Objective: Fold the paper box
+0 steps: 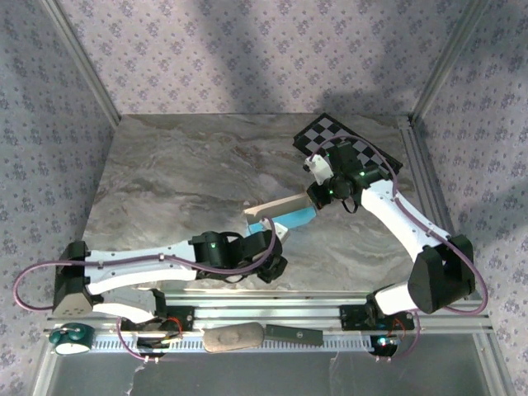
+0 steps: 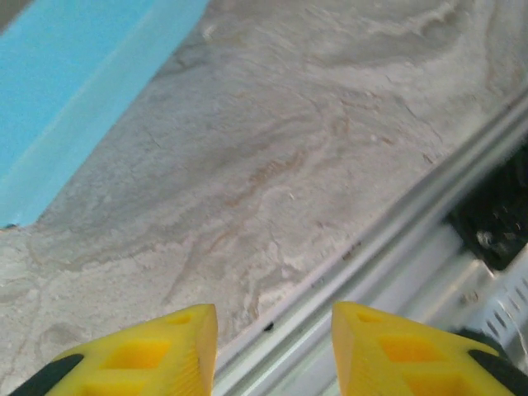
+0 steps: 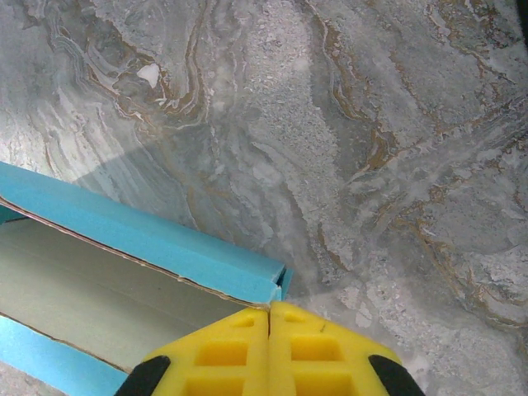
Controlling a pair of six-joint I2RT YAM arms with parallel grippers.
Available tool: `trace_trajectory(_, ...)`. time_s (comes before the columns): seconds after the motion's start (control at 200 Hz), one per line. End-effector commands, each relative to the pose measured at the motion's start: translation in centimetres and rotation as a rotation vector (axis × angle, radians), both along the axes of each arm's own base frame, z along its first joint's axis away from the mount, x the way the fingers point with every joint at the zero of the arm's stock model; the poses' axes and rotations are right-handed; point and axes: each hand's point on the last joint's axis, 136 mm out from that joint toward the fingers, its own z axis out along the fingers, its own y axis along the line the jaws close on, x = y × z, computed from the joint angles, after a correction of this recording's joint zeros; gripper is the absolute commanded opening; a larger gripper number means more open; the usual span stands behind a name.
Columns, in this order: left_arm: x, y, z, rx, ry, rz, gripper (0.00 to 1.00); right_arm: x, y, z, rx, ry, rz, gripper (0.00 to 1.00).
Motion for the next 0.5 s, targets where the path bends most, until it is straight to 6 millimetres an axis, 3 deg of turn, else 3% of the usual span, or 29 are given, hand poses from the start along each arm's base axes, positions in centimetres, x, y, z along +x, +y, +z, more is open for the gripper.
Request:
trace_trajectory(0.0,2.7,-1.4,0.3,-0.008,-0.087,0.092,0.41,-0.8,-0.6,0.0,-0.01,0.029,-0.021,0.0)
trace_trajectory(0.185,5.1,-1.9,-3.1,0.071,-0.086,0.138,0.39,-0.9,-0.5,0.0,-0.011,0.038,-0.022,0.0)
trace_trajectory(0.495,9.0,-0.4,-3.8,0.063,-0.102,0.254,0.4,-1.5,-0.1,0.1,-0.011,0.047,-0.007,0.0)
